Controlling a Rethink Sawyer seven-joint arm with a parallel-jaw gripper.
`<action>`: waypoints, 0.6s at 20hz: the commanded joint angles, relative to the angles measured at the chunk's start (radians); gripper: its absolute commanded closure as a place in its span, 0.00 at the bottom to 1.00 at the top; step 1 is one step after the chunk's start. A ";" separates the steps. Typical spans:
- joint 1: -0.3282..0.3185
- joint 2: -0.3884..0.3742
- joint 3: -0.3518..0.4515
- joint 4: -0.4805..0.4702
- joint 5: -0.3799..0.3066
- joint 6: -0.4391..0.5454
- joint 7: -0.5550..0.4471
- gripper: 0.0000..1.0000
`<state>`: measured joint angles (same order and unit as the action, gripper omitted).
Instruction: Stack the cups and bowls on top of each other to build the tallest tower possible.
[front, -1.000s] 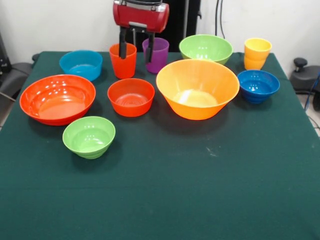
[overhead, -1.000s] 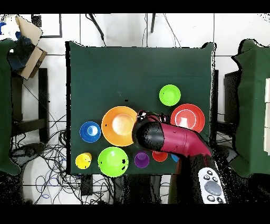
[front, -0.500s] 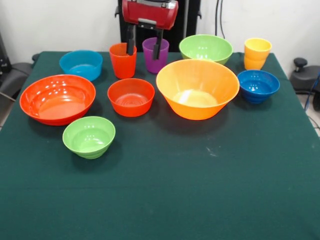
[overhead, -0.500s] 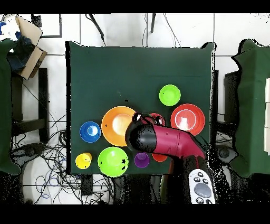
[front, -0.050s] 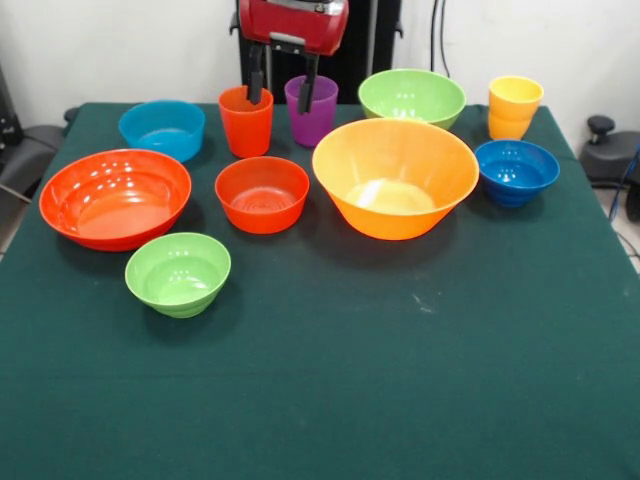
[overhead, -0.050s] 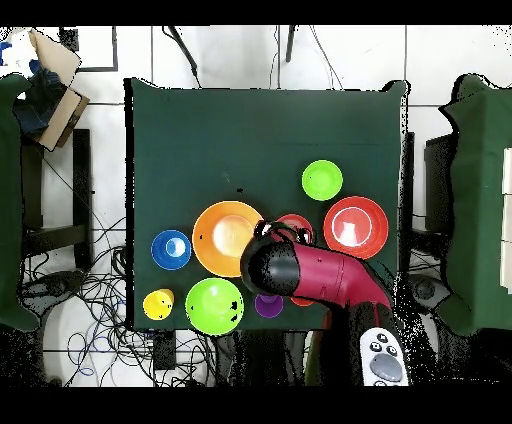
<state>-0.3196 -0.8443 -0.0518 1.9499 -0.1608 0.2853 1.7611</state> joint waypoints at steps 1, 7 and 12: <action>-0.048 0.005 0.054 0.053 -0.030 0.059 0.046 0.00; -0.110 0.011 0.094 0.068 -0.051 0.015 0.020 0.00; -0.112 0.028 0.088 0.063 -0.080 -0.059 0.040 0.00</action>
<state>-0.4297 -0.8585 -0.0476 1.9666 -0.1608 0.2841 1.7611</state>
